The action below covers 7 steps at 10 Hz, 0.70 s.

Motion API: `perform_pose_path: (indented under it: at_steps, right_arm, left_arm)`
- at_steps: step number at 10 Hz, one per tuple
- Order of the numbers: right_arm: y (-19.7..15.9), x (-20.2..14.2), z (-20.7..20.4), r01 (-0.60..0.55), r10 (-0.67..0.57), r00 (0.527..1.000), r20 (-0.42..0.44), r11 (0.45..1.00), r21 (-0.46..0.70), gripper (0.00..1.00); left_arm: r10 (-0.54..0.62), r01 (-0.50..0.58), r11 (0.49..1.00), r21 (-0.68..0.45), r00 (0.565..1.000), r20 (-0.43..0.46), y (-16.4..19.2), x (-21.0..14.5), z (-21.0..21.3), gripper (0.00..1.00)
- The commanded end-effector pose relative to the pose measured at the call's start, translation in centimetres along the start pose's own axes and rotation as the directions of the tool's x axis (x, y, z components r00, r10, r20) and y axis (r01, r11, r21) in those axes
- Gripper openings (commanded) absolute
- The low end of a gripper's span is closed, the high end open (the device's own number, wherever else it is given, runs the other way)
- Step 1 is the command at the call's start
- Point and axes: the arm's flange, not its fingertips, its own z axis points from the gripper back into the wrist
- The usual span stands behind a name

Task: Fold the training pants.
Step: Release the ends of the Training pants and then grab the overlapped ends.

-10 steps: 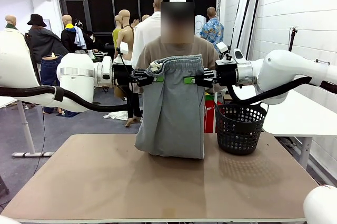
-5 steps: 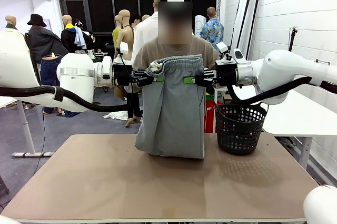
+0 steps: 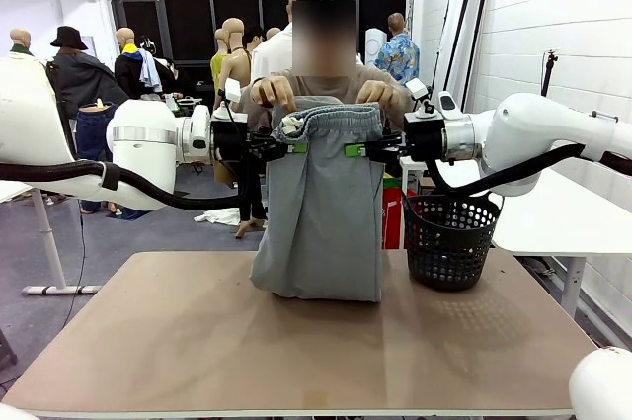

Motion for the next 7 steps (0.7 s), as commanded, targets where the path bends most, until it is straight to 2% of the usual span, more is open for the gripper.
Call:
perform_pose_path:
  at_steps: [1,7]
  right_arm:
    - [0.19,0.35,-0.09,0.002,-0.002,1.000,0.007,1.000,0.006,0.00]
    - [0.19,0.35,-0.09,0.002,-0.002,1.000,0.007,1.000,0.006,0.00]
  left_arm:
    - [-0.017,0.017,1.000,0.022,1.000,0.020,-0.20,0.14,-0.03,0.00]
    - [-0.017,0.017,1.000,0.022,1.000,0.020,-0.20,0.14,-0.03,0.00]
